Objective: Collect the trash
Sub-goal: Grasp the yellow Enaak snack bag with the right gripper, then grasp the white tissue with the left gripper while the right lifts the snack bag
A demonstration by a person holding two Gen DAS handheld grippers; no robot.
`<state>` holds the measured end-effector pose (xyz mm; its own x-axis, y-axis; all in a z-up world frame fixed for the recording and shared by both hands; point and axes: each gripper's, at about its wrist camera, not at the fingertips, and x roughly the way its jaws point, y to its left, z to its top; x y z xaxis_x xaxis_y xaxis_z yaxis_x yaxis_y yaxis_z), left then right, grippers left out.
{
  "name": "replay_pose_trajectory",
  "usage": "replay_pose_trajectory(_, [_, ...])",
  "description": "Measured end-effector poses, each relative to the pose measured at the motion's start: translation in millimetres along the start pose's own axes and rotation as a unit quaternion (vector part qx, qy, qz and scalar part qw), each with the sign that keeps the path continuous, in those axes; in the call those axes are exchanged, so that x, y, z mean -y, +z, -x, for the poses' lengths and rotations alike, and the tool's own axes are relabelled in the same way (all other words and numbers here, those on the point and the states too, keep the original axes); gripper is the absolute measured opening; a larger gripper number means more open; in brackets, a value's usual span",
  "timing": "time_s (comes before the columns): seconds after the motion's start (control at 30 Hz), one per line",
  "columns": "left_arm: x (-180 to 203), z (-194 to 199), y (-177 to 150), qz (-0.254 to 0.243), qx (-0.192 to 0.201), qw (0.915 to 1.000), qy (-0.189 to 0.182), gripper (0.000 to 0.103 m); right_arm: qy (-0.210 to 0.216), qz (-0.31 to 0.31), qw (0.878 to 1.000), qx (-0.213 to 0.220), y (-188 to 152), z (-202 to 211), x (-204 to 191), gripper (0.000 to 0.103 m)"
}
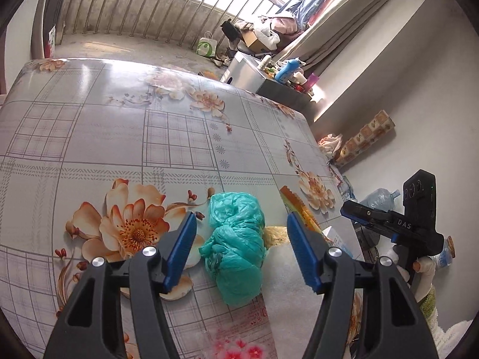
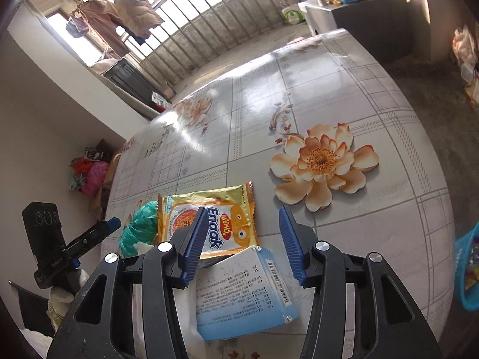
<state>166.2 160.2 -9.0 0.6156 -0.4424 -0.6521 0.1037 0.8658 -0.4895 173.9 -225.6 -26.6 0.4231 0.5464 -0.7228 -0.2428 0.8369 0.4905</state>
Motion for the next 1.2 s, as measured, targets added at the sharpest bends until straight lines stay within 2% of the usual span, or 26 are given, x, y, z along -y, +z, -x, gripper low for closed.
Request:
replay_pose_trajectory(0.17, [1.4, 19.6, -12.9, -0.012, 0.006, 0.9999, 0.010, 0.061, 0.012, 0.006, 1.000, 0.025, -15.8, 31.3, -14.1, 0.048])
replay_pose_trajectory(0.4, [8.6, 55.0, -32.1, -0.030, 0.023, 0.9992, -0.013, 0.061, 0.032, 0.032, 0.998, 0.043, -66.0, 69.8, -37.9, 0.051])
replay_pose_trajectory(0.5, [11.0, 57.9, -44.2, -0.033, 0.017, 0.9992, -0.013, 0.061, 0.029, 0.052, 0.998, 0.031, -90.0, 68.7, -56.4, 0.053])
replay_pose_trajectory(0.63, [11.6, 49.5, -66.2, -0.018, -0.012, 0.9990, -0.038, 0.060, 0.015, 0.092, 0.996, 0.007, -113.1, 48.1, -84.8, 0.054])
replay_pose_trajectory(0.77, [11.3, 36.4, -87.1, -0.005, -0.034, 0.9984, -0.045, 0.048, -0.003, 0.114, 0.993, -0.009, -119.2, 24.5, -104.1, 0.054])
replay_pose_trajectory(0.83, [11.3, 31.6, -92.1, 0.006, -0.036, 0.9975, -0.060, 0.041, -0.018, 0.122, 0.992, -0.015, -119.4, 9.4, -111.9, 0.054])
replay_pose_trajectory(0.9, [12.0, 27.1, -94.9, 0.011, -0.035, 0.9971, -0.066, 0.035, -0.012, 0.115, 0.993, -0.021, -118.0, -1.1, -114.5, 0.050])
replay_pose_trajectory(0.97, [14.3, 22.5, -95.3, 0.012, -0.038, 0.9963, -0.076, 0.028, -0.010, 0.102, 0.994, -0.030, -114.6, -10.2, -113.2, 0.042])
replay_pose_trajectory(1.03, [17.3, 21.2, -94.6, 0.007, -0.041, 0.9960, -0.080, 0.027, -0.020, 0.091, 0.995, -0.031, -113.0, -13.6, -111.5, 0.036])
replay_pose_trajectory(1.2, [24.0, 24.7, -84.6, 0.001, -0.038, 0.9949, -0.094, 0.027, -0.006, 0.062, 0.998, 0.008, -108.0, 12.2, -99.2, 0.035])
